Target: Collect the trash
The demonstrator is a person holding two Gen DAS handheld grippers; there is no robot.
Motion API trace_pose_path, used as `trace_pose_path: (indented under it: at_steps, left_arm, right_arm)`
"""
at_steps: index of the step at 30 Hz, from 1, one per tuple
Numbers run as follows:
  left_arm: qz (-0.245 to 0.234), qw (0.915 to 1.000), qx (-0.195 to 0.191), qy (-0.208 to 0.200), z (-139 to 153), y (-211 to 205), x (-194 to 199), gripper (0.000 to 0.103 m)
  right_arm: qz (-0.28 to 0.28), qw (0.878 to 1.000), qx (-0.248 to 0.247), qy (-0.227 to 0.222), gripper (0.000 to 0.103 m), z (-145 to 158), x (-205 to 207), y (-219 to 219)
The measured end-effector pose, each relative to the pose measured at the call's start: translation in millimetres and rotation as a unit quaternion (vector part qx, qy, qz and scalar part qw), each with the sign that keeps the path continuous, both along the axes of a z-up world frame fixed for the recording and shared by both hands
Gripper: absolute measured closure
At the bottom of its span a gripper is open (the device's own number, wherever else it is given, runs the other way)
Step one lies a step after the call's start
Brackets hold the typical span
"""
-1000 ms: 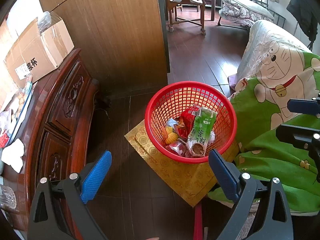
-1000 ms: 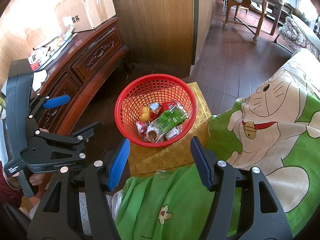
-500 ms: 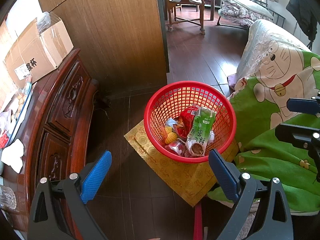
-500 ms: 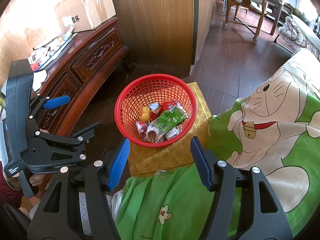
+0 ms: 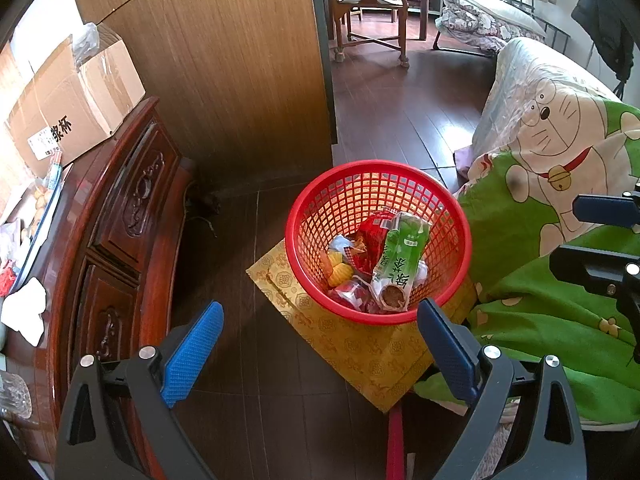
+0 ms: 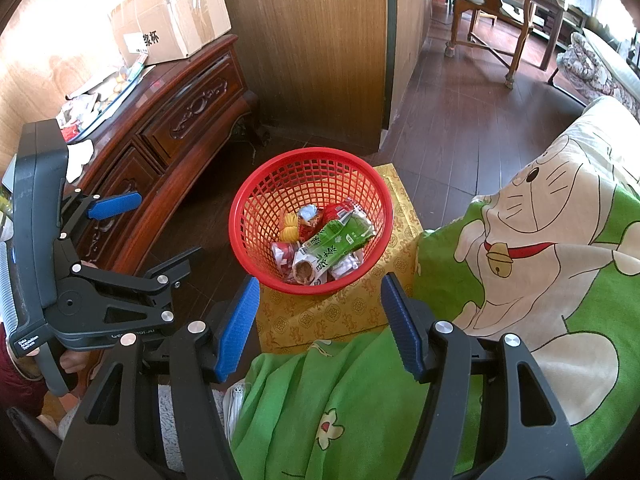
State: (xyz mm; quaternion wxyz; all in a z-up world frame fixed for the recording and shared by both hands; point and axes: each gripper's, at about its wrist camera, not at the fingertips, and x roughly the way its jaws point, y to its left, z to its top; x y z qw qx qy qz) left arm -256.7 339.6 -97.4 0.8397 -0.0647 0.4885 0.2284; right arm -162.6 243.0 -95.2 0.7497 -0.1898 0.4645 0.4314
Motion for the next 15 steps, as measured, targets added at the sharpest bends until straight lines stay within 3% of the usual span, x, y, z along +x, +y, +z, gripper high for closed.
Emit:
trace_pose_path:
  at_steps: [15]
  left_arm:
    - [0.004,0.9997,-0.025,-0.004,-0.1,16.1,-1.2,0.007]
  right_arm:
    - [0.0,1.0,0.0,0.0,0.041,0.1,0.1,-0.5]
